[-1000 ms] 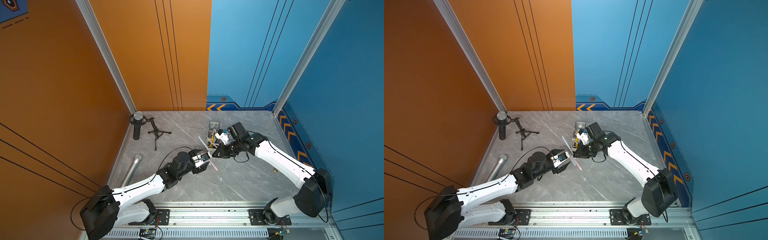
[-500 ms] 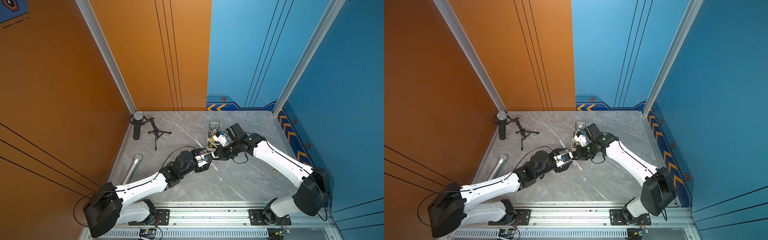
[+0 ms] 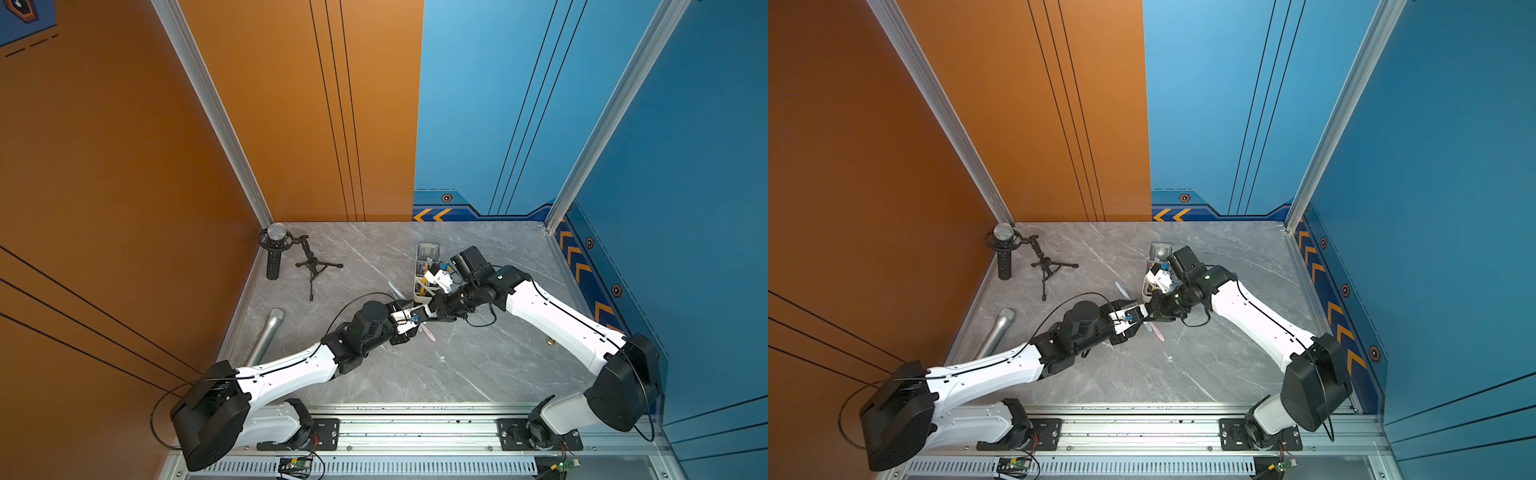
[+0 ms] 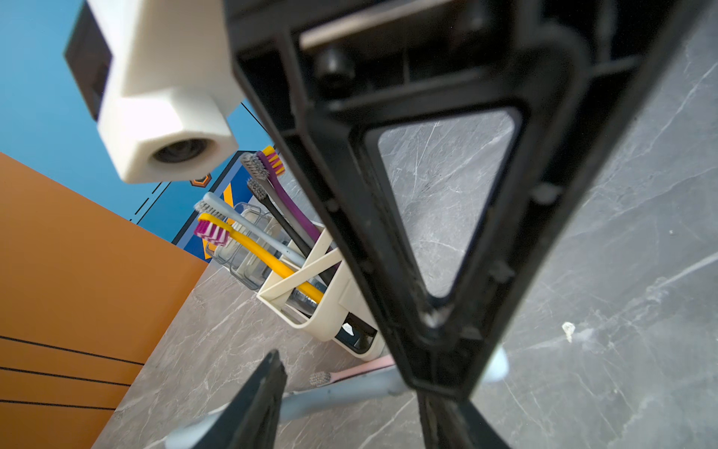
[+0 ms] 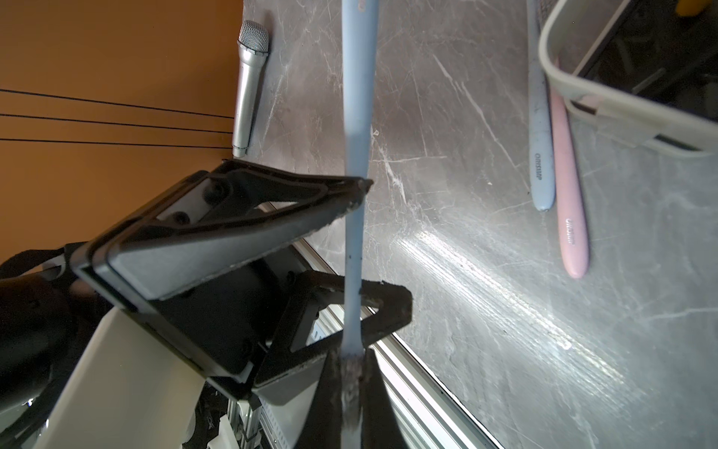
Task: Place the toothbrush into the toothbrush holder
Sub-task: Pick up the toothbrush from the center of the board.
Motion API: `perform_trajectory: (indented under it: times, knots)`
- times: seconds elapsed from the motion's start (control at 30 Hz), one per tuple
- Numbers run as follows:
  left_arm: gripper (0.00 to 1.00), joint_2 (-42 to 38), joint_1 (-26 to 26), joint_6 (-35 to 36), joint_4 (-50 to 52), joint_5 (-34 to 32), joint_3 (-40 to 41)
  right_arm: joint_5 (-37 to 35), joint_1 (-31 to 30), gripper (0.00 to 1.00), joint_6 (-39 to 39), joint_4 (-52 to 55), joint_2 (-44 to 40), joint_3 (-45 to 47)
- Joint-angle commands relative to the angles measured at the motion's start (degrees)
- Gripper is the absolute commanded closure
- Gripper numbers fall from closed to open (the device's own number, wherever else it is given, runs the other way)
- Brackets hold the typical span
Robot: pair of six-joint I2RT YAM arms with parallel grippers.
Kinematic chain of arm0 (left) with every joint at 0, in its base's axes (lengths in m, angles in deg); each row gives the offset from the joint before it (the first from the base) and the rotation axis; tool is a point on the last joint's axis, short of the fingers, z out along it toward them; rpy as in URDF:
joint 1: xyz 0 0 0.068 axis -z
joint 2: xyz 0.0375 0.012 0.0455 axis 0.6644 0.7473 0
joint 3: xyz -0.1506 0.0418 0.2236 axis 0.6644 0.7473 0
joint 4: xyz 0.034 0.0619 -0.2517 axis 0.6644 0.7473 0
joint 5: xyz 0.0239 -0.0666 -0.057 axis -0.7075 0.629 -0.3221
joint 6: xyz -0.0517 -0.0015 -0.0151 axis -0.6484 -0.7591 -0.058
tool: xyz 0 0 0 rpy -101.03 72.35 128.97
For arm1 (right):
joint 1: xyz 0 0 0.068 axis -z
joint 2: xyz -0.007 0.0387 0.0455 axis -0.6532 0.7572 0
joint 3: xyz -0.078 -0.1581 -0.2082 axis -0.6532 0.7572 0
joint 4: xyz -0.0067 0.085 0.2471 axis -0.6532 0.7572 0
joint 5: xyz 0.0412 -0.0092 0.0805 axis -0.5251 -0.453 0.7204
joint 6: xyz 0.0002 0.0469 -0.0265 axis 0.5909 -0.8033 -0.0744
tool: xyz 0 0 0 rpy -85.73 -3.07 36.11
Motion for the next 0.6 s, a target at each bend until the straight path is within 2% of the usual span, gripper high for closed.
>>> perform_trajectory:
  times: [0.0, 0.2, 0.47, 0.57]
  knots:
    - [0.46, 1.12, 0.23, -0.1, -0.33, 0.29, -1.81, 2.3, 0.26, 1.0, -0.37, 0.79, 0.34, -1.62]
    - [0.47, 3.0, 0.2, -0.01, -0.32, 0.73, -2.89, 3.34, 0.22, 1.0, -0.52, 0.62, 0.24, -1.56]
    - [0.72, 3.11, 0.08, 0.31, -0.35, 1.04, -3.24, 3.87, 0.45, 1.0, -0.64, 0.45, 0.46, -1.45]
    - [0.75, 3.2, 0.04, 0.18, -0.33, 1.13, -3.32, 4.57, 0.41, 1.0, -0.95, -0.12, 0.93, -1.46]
